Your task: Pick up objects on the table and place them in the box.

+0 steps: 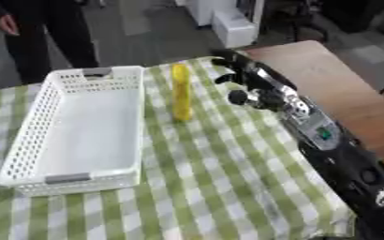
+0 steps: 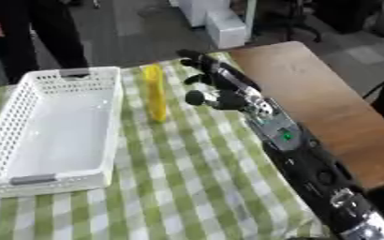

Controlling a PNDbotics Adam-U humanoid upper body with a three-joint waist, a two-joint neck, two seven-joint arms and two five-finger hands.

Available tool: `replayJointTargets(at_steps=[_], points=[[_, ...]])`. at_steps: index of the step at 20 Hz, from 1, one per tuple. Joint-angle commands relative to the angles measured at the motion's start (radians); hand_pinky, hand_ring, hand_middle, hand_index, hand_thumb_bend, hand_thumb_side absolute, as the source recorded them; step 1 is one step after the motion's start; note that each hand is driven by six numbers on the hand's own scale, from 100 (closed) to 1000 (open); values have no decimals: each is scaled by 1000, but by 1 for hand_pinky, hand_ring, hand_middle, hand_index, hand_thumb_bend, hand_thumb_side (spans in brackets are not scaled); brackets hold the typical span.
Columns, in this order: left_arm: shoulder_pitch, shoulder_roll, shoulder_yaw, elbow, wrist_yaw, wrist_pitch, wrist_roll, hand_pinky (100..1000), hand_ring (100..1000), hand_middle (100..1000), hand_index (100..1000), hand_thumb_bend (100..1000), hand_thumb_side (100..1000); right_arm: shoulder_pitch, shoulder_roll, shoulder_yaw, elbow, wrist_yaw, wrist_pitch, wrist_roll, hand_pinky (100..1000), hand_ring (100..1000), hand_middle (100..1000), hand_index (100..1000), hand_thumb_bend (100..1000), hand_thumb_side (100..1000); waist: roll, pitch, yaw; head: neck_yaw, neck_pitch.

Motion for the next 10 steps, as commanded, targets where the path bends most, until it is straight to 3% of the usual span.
replayJointTargets(at_steps=[1,10], points=[[-9,11,0,-15,5,1,-4,657,608,849,891,380,768,-25,3,2,9,18,-14,6,782,1000,1000,1000,1000,629,0,-12,2,-16,-5],[-10,10,-1,-15,7,1,-7,656,608,850,891,380,769,-39,14,9,28,34,-31,7,772,1000,1000,1000,1000,632,0,-14,3,-20,-6]])
